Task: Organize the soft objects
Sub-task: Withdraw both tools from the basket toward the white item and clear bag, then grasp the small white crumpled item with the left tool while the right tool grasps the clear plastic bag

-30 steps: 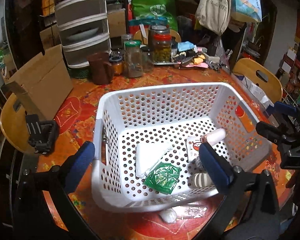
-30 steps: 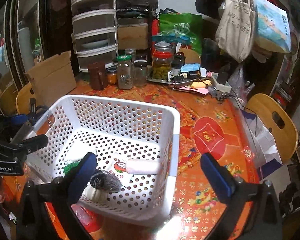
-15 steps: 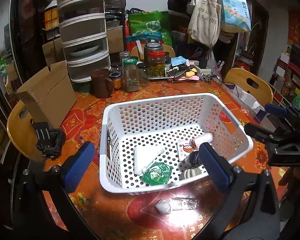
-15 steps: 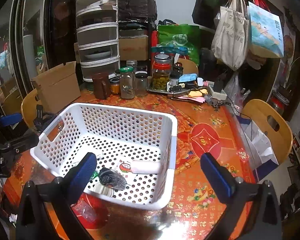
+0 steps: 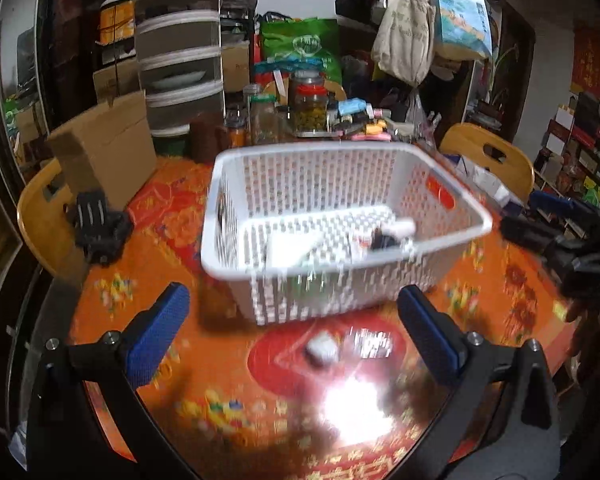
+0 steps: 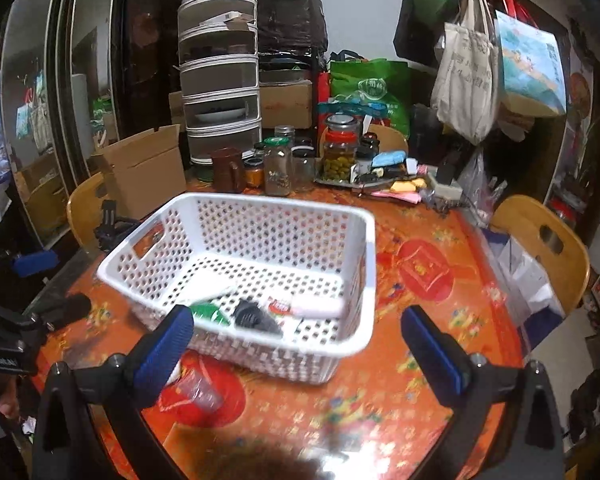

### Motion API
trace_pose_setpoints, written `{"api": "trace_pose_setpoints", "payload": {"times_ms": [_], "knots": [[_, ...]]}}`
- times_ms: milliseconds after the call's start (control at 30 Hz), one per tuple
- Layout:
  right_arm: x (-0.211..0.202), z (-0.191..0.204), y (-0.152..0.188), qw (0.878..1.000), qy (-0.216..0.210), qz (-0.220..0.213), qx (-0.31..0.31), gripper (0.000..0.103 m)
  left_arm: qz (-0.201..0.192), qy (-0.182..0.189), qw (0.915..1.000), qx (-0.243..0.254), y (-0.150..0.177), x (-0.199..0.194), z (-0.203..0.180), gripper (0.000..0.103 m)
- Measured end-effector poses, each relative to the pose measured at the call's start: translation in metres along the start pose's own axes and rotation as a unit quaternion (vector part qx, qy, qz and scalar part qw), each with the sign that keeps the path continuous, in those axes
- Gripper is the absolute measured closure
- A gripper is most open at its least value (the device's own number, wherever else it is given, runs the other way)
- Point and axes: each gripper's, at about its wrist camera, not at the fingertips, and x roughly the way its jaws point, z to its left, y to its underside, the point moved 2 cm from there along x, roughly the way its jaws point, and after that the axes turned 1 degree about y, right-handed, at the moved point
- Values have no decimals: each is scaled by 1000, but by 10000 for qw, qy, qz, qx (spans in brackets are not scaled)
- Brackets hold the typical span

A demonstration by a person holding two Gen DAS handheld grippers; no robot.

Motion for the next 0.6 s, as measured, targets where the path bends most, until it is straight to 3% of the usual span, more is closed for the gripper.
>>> {"api": "trace_pose_setpoints", "payload": {"times_ms": [167,400,600], "knots": [[-5,1,48,9996,-156,16,218,0,398,86,9990,-190,50,33,9,0],[16,-6,94,9977,-335,326,499,0,798,247,9963,-197,79,81,6,2],[25,-2,104,9975,-406,359,457,0,955,326,9947,-192,86,105,-4,24]]}}
